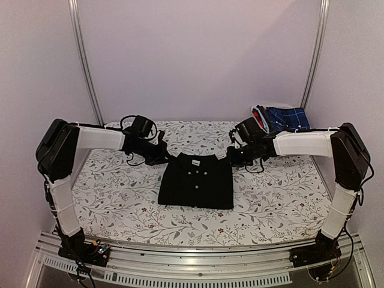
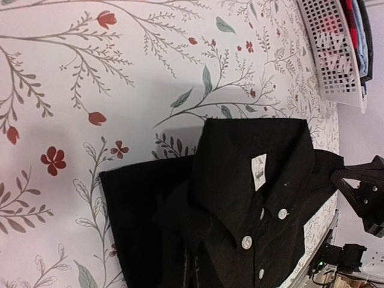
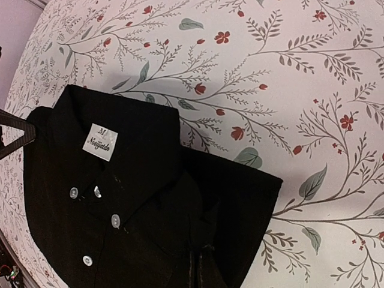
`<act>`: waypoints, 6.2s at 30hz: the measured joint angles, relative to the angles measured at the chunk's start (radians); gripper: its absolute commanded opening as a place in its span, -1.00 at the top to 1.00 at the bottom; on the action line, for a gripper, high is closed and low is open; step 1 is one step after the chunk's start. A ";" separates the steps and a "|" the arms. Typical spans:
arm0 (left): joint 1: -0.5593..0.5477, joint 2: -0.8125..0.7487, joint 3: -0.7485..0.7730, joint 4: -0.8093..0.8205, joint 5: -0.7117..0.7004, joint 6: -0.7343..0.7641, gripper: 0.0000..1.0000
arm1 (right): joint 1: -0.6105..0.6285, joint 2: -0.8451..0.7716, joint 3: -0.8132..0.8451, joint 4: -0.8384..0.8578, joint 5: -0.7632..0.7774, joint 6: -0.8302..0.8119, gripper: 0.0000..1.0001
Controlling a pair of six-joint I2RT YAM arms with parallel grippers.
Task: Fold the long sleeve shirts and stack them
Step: Adjust the square-folded shirt at the center of the board, then move the square-folded shirt to the corner of the board.
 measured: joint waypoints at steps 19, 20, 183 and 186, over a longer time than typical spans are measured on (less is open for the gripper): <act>0.006 0.098 0.109 -0.140 -0.173 0.072 0.08 | -0.006 0.044 -0.032 -0.088 0.166 0.010 0.13; 0.003 0.076 0.108 -0.153 -0.195 0.076 0.07 | -0.002 0.037 -0.025 -0.111 0.183 0.006 0.13; -0.378 -0.443 -0.310 -0.508 -0.376 -0.270 0.19 | -0.068 -0.265 -0.262 0.039 -0.064 -0.068 -0.98; -0.341 -0.335 -0.285 -0.461 -0.376 -0.220 0.19 | -0.068 -0.277 -0.266 0.038 -0.063 -0.068 -0.98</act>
